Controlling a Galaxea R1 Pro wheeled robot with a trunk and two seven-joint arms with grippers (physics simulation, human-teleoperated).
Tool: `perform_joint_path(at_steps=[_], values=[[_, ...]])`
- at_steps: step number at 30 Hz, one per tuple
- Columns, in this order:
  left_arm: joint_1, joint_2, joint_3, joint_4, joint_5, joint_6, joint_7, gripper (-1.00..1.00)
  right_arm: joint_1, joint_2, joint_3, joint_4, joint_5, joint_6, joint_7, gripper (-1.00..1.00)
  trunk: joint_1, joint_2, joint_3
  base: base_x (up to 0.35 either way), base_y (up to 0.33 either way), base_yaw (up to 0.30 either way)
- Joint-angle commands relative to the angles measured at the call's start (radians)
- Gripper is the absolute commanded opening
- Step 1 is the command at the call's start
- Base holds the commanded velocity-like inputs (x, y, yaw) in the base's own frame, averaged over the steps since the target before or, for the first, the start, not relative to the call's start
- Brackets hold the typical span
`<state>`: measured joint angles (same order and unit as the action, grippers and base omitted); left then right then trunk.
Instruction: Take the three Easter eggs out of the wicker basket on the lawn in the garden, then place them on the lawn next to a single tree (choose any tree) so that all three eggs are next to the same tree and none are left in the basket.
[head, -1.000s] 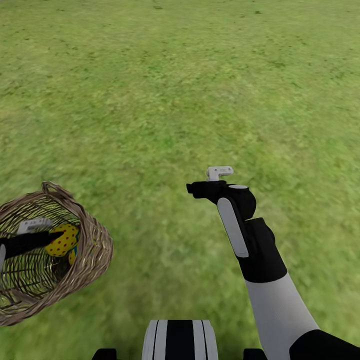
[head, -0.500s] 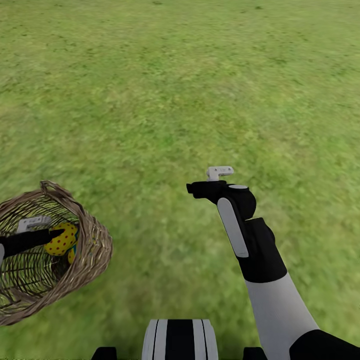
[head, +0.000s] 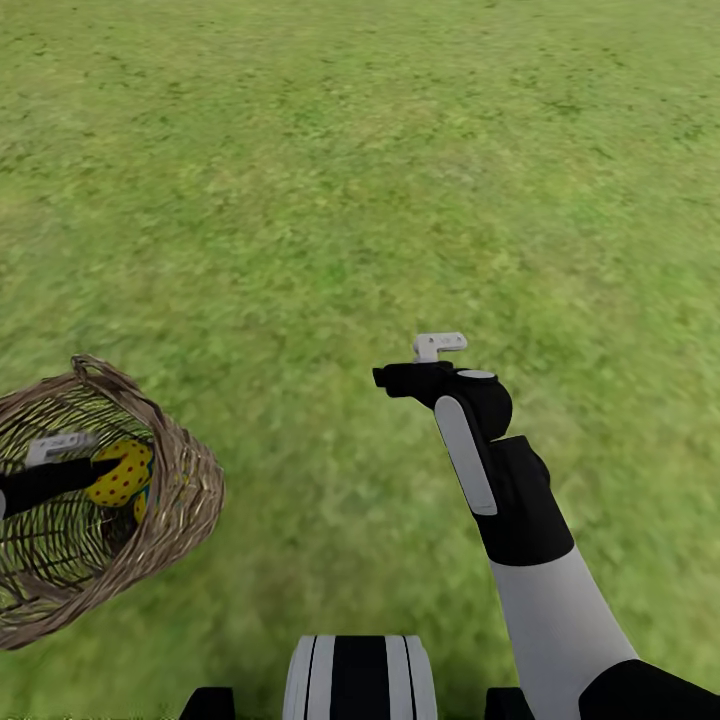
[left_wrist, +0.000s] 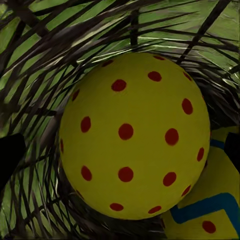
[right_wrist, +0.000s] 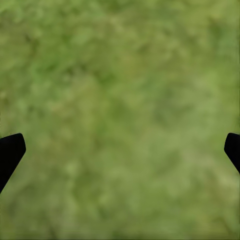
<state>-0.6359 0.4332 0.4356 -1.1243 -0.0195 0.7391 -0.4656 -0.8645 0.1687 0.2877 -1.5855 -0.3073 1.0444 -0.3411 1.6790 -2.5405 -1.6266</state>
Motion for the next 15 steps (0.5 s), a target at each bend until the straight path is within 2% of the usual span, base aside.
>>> perform_joint_path(at_steps=[1, 7, 15], values=[[-0.001, 0.003, 0.002, 0.009, -0.001, 0.006, 0.002, 1.0, -0.001, 0.0, 0.001, -0.001, -0.01, 0.003, -0.01, 1.0, 0.0, 0.0, -0.001, 0.0, 0.0, 0.0], [-0.009, 0.028, 0.004, 0.067, 0.002, 0.006, 0.015, 1.0, -0.001, 0.001, 0.001, -0.001, -0.01, 0.003, -0.01, 1.0, 0.0, 0.0, -0.001, 0.0, 0.0, 0.0], [-0.027, 0.026, 0.005, 0.083, 0.004, 0.007, 0.013, 1.0, -0.001, 0.002, 0.001, -0.001, -0.01, 0.003, -0.01, 1.0, 0.0, 0.0, -0.001, 0.0, 0.0, 0.0]])
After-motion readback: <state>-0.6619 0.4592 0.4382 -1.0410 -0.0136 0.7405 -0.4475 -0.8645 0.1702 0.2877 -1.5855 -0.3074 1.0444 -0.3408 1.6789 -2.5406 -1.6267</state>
